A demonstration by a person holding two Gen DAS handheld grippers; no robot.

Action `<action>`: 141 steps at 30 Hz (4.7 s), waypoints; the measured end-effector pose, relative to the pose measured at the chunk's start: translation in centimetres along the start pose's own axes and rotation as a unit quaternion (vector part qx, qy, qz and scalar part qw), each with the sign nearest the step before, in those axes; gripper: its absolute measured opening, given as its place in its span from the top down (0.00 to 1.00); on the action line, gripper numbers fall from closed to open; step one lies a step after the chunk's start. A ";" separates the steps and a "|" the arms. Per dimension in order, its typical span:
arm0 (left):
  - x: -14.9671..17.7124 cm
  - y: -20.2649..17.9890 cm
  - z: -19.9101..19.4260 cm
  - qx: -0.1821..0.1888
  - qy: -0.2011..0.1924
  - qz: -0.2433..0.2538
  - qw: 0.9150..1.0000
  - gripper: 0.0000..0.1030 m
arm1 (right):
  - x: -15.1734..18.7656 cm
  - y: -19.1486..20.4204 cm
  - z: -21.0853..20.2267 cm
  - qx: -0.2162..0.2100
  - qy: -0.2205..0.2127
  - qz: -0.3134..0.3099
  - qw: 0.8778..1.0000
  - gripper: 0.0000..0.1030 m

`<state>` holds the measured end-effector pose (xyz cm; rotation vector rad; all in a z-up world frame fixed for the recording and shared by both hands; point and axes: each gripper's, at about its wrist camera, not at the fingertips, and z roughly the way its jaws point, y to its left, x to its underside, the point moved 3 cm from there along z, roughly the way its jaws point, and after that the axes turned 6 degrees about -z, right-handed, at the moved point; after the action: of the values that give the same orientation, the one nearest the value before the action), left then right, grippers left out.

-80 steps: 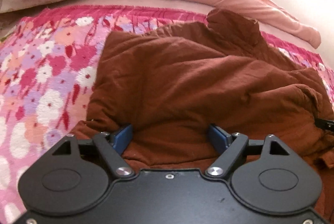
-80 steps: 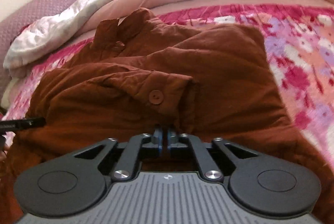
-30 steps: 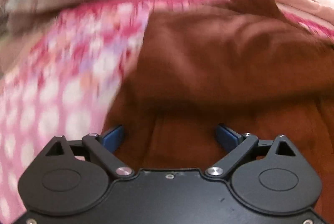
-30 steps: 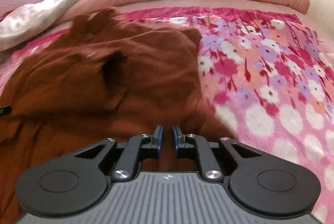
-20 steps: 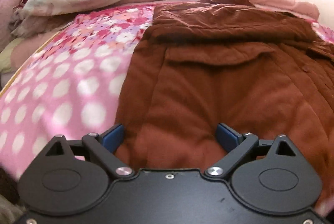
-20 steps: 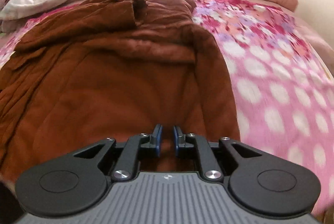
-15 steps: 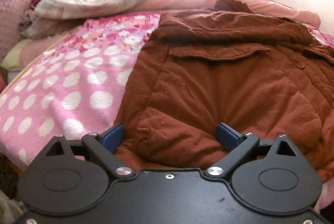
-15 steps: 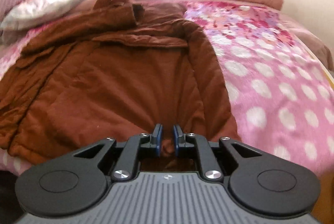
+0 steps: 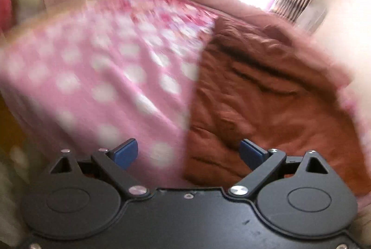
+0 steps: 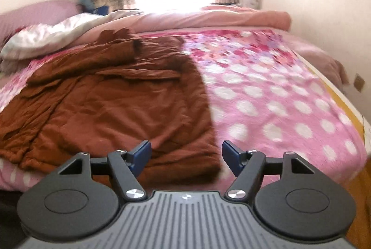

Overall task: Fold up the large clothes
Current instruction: 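Move both grippers to the jacket hem, then close the left gripper on the hem while the right gripper grasps the hem too, then lift the hem with both grippers and fold it toward the collar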

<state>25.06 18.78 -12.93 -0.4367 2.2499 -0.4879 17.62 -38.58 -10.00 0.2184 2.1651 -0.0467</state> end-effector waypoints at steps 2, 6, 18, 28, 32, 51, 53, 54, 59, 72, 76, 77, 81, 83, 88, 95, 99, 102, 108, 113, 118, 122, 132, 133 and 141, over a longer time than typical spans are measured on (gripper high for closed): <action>0.0 0.0 0.4 0.037 0.022 -0.024 0.999 0.07 | 0.5 -1.2 0.3 -0.009 0.007 0.034 0.999 0.26; 0.4 -2.3 1.7 0.015 0.048 0.040 0.998 0.08 | 1.2 -1.7 0.9 -0.031 0.014 0.055 0.998 0.29; 1.6 -5.6 2.2 -0.033 0.055 0.104 0.993 0.84 | 1.6 -2.1 2.7 -0.053 0.021 0.070 0.996 0.38; 1.5 -5.3 2.0 -0.009 0.043 0.082 0.996 0.91 | 1.1 -1.5 2.7 -0.032 0.021 0.045 0.998 0.77; 1.0 -6.1 1.9 -0.008 0.041 0.096 0.994 0.91 | 0.3 -1.6 1.9 -0.047 0.021 0.046 0.998 0.88; -12.3 -12.7 9.6 0.029 0.063 0.082 0.994 0.91 | -12.9 -1.9 6.5 -0.081 0.009 0.004 0.997 0.89; -14.7 -14.0 11.6 0.018 0.056 0.084 0.995 0.91 | -14.9 -2.1 9.0 -0.086 0.019 0.014 0.996 0.89; -16.0 -14.6 12.6 0.012 0.053 0.082 0.995 0.91 | -15.9 -2.1 10.3 -0.083 0.024 0.016 0.996 0.89; -22.7 -18.1 17.8 -0.002 0.047 0.091 0.995 0.91 | -21.6 -1.2 16.0 -0.076 0.030 -0.006 0.997 0.89; -33.2 -19.8 34.7 -0.084 0.093 0.096 0.987 0.90 | -32.5 -1.3 33.0 -0.061 0.050 -0.036 0.996 0.90; -32.0 -19.9 37.7 -0.104 0.094 0.134 0.981 0.87 | -31.3 -1.5 38.1 -0.057 0.073 -0.015 0.996 0.90; -32.0 -20.0 37.9 -0.105 0.089 0.141 0.980 0.87 | -30.9 -1.5 39.0 -0.058 0.079 -0.014 0.995 0.90; -33.6 -20.7 37.0 -0.089 0.064 0.128 0.986 0.87 | -30.1 -1.8 40.9 -0.060 0.085 -0.006 0.995 0.90; -33.8 -21.6 36.2 -0.093 0.040 0.155 0.983 0.84 | -30.3 -1.7 40.7 -0.061 0.072 -0.009 0.995 0.90; -31.2 -22.2 37.4 -0.136 0.069 0.220 0.963 0.80 | -29.9 -0.7 41.2 -0.060 0.113 -0.038 0.991 0.80; -35.2 -21.4 33.8 -0.075 0.080 0.144 0.983 0.74 | -32.0 -2.2 36.1 -0.028 0.067 -0.048 0.996 0.38; -37.2 -21.9 31.0 -0.059 0.043 0.119 0.990 0.57 | -33.0 -2.9 33.5 -0.021 0.045 -0.045 0.998 0.39; -38.1 -21.9 29.0 -0.112 -0.029 0.138 0.984 0.41 | -32.9 -2.8 32.0 -0.044 0.034 -0.044 0.997 0.49; -35.9 -21.2 26.6 -0.072 0.010 0.118 0.990 0.42 | -30.7 -0.5 29.9 -0.107 0.051 -0.054 0.991 0.78; -27.3 -26.0 24.3 -0.020 0.019 0.178 0.984 0.41 | -28.0 3.0 28.1 -0.150 0.054 -0.056 0.986 0.80; -19.0 -31.5 24.2 -0.018 -0.006 0.205 0.979 0.41 | -26.0 8.1 26.2 -0.142 0.004 -0.074 0.987 0.80; -14.6 -34.2 26.7 -0.051 0.006 0.206 0.977 0.41 | -25.0 11.4 25.7 -0.097 -0.032 -0.074 0.992 0.80; -10.7 -33.7 31.3 -0.112 -0.057 0.206 0.971 0.31 | -22.1 18.3 30.0 -0.101 -0.002 -0.100 0.990 0.90; -10.8 -33.3 30.8 -0.111 -0.062 0.211 0.969 0.31 | -21.9 17.7 30.6 -0.103 0.007 -0.097 0.990 0.94; -16.4 -24.0 28.6 -0.152 -0.074 0.112 0.979 0.32 | -21.7 8.0 29.5 0.009 -0.004 -0.053 0.999 1.00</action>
<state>60.81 -0.44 -9.22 -0.3533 2.1989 0.0076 55.05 -37.19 -8.54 0.1133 2.1676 -0.1270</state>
